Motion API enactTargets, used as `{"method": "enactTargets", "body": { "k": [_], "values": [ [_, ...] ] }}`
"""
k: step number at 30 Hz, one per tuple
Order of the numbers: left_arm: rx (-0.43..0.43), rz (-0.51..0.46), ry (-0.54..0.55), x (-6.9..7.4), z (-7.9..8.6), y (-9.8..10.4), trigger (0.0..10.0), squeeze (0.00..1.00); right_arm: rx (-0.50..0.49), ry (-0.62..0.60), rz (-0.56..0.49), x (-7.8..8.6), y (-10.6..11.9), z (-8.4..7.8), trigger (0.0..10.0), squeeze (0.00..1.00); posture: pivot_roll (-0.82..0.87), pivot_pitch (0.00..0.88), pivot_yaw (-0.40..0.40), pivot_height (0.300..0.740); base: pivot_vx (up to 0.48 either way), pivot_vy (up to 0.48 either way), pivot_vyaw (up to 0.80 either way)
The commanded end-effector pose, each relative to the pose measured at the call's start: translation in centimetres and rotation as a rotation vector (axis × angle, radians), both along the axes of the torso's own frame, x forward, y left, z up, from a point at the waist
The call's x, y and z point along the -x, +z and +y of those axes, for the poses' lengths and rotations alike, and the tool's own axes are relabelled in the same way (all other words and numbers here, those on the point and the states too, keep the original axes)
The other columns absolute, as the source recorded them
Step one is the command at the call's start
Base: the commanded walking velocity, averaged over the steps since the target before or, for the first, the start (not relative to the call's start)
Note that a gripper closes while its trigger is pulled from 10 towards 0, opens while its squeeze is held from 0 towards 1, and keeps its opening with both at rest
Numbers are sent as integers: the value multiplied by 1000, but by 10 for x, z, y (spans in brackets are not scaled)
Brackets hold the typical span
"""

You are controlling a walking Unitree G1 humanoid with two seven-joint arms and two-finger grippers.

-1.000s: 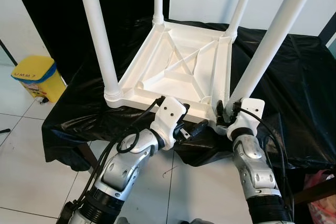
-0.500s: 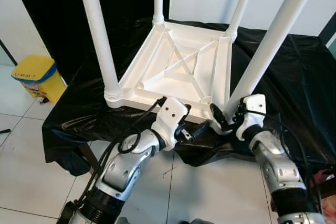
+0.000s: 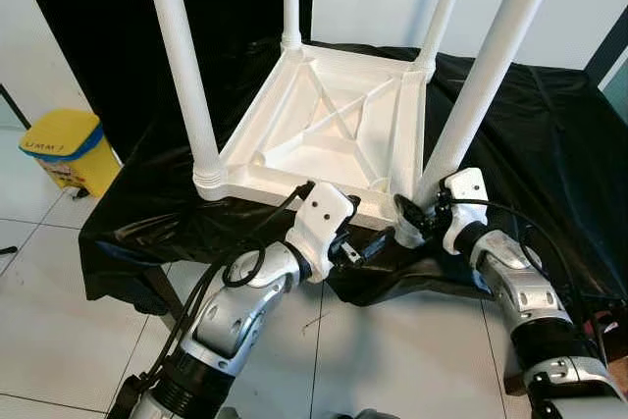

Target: Building children table

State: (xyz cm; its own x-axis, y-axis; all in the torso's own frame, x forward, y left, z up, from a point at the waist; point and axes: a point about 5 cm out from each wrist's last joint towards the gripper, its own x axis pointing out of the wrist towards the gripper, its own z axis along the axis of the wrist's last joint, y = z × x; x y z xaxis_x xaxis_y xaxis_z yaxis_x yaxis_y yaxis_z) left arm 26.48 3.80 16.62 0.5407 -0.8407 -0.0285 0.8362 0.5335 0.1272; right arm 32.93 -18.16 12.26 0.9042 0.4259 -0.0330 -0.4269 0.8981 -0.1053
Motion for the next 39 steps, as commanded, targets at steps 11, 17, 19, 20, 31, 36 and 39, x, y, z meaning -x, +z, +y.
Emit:
{"method": "enactTargets", "body": {
  "k": [11, 17, 19, 20, 31, 36, 39],
  "values": [
    [-8, 10, -60, 5, -3, -4, 10000, 0, -82, -224, 49, 17, -21, 13, 10000, 0, 0, 17, -81, 740, 0, 0, 0],
    [-10, 10, -64, 4, -4, -4, 10000, 0, -134, -362, 53, 22, -23, 19, 10000, 0, -4, 14, -80, 740, 0, 0, 0],
    [-10, 9, -66, 4, -4, -4, 10000, 0, -142, -405, 51, 23, -23, 20, 10000, 0, -5, 13, -80, 740, 0, 0, 0],
    [-10, 8, -67, 4, -4, -4, 10000, 0, -154, -471, 45, 24, -24, 20, 10000, 0, -5, 11, -80, 740, 0, 0, 0],
    [4, 5, -78, 4, -5, 0, 10000, 0, -156, -618, 24, 36, -20, 35, 10000, 0, -12, 11, -72, 740, 0, 0, 0],
    [1, 4, -80, 5, -5, -1, 10000, 0, -141, -617, 5, 35, -17, 31, 10000, 0, -16, 15, -71, 740, 0, 0, 0],
    [-1, 6, -83, 6, -6, -1, 10000, 0, -142, -589, -7, 35, -15, 33, 10000, 0, -17, 19, -72, 740, 0, 0, 0]
  ]
}}
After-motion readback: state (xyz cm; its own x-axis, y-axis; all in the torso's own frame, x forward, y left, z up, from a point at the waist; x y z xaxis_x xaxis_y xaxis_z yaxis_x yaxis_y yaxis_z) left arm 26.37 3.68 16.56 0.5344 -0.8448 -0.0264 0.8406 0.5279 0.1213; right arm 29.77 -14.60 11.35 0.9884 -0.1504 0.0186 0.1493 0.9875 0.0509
